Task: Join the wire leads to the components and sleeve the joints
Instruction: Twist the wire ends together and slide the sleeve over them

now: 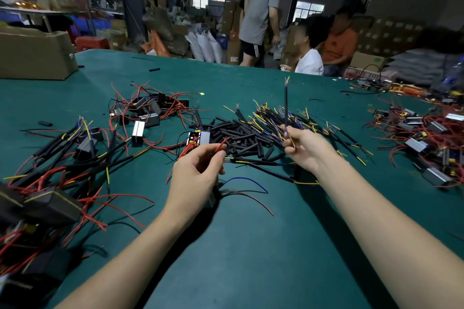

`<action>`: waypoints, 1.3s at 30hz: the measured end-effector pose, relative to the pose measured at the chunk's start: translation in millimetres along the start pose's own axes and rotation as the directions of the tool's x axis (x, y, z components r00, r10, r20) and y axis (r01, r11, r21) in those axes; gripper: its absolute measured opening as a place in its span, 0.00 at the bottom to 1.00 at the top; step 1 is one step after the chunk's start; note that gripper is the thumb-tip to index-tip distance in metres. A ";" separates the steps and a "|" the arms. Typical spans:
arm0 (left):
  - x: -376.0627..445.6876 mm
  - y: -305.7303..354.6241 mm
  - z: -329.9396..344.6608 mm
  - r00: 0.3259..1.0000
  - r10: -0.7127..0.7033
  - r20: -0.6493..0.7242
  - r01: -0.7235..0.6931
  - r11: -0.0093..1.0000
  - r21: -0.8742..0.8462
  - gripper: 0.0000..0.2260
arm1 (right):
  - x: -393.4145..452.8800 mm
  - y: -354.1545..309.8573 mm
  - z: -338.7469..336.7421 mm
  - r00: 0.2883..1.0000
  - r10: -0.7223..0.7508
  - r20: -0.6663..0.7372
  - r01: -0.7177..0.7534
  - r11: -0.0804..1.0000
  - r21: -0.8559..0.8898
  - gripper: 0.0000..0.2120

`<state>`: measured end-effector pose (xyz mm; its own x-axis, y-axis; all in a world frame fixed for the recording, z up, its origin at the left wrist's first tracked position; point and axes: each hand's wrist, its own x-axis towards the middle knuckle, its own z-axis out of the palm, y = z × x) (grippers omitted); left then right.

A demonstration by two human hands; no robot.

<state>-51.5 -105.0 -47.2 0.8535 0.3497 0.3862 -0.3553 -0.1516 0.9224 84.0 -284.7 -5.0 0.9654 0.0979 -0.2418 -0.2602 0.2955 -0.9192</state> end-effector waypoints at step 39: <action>0.2 6.4 -7.5 0.989 -0.151 0.002 0.147 0.954 -0.261 0.13 | -73.4 28.1 15.0 0.822 -0.562 0.096 0.570 0.815 -0.108 0.10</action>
<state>-56.5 -98.9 -41.2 0.8983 0.3666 0.2423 -0.3135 0.1482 0.9380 5.6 -269.3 -8.5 0.9376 0.0060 0.3478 0.3401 0.1942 -0.9201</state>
